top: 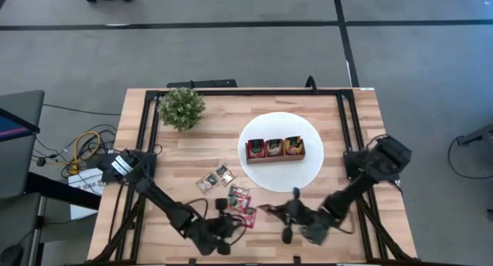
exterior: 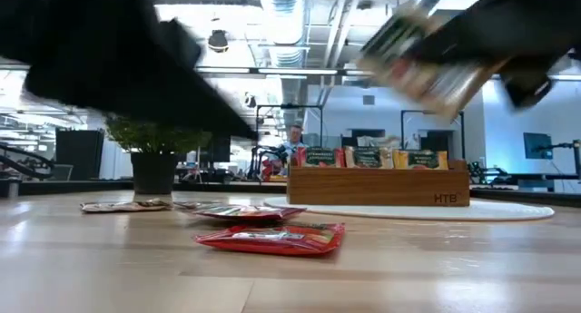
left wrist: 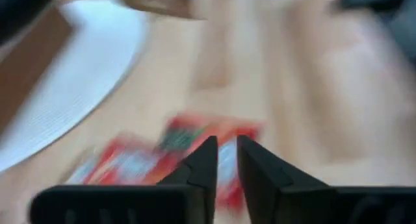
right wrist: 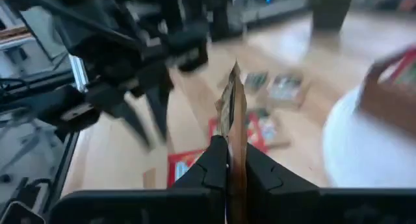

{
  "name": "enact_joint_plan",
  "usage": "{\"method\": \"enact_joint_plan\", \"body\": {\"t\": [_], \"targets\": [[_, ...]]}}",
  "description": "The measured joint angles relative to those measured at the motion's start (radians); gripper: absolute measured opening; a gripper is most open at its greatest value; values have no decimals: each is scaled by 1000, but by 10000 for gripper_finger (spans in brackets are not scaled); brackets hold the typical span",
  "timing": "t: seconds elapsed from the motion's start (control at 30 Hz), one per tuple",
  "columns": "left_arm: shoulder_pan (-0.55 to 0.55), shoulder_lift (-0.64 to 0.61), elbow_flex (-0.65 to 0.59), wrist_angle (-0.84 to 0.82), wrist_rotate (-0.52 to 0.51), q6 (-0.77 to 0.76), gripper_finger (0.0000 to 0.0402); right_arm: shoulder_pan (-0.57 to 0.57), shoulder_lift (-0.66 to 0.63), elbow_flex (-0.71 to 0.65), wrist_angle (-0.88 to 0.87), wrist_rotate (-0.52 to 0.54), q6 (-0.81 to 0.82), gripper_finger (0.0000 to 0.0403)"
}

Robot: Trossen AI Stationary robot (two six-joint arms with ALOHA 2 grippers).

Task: Pick & Place Tea
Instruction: Put the brown tea bag into the middle section of the wooden organizer

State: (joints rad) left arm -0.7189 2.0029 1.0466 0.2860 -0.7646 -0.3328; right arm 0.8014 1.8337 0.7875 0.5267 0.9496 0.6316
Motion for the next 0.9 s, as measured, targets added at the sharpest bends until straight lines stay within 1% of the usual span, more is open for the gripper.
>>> {"method": "enact_joint_plan", "body": {"t": [0.03,0.1,0.23,0.27,0.33,0.43,0.5,0.6,0.7,0.8,0.9], "targets": [[17,0,0,67,56,47,64,30,-16,-14,20,50,-42,15],[58,-1,2,190,125,119,86,72,-34,-18,65,96,-120,9],[134,-1,1,408,132,241,129,133,-57,-17,69,187,-237,6],[154,-1,1,457,153,251,138,141,-57,-16,74,207,-251,9],[189,-2,2,505,232,233,152,158,-57,-19,93,252,-287,14],[229,-2,1,541,322,162,161,159,-49,-18,102,257,-294,14],[245,-2,1,546,352,149,160,156,-48,-18,102,255,-295,9],[249,-2,1,569,354,155,150,154,-48,-18,103,253,-294,5],[246,-2,1,605,356,182,133,150,-48,-18,104,251,-293,11],[244,-2,1,629,356,191,104,142,-48,-18,112,246,-292,19],[244,-1,1,619,353,190,64,136,-48,-18,117,246,-292,19]]}}
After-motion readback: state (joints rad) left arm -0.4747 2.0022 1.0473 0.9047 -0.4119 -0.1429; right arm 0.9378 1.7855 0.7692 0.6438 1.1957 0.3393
